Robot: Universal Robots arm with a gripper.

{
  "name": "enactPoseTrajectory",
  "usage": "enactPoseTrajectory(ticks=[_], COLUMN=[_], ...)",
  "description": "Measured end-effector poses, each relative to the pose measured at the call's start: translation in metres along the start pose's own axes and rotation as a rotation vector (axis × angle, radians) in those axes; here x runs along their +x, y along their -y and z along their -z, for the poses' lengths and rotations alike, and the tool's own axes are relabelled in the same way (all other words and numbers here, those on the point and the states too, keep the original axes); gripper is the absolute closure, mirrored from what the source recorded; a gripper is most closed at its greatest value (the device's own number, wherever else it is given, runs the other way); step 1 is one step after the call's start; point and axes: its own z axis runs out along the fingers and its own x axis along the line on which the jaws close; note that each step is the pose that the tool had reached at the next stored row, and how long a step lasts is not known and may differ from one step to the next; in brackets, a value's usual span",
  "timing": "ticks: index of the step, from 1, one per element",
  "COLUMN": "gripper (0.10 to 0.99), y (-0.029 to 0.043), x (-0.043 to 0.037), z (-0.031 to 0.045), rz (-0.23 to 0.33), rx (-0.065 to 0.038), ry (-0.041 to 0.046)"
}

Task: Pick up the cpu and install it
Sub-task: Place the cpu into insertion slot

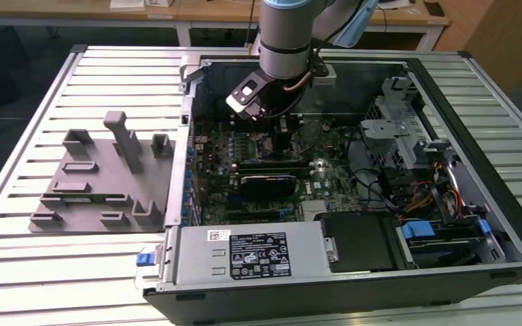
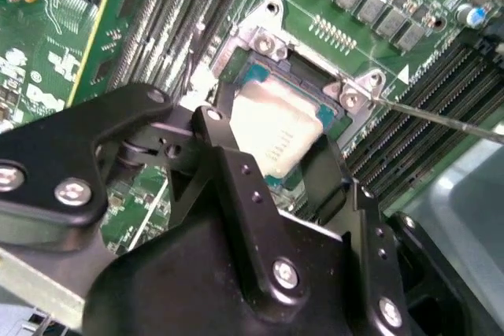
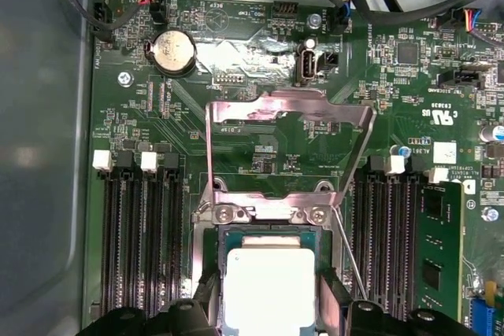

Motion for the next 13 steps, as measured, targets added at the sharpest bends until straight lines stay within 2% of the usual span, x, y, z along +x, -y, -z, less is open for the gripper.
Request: enactPoseTrajectory(ticks=[6,13], gripper=[0.475,0.475], y=[0.0001,0.0], x=[-0.0003,-0.0009], z=[0.0015,0.0104], rz=[0.0,0.0], rx=[0.001,0.0], ry=[0.0009,0.0006])
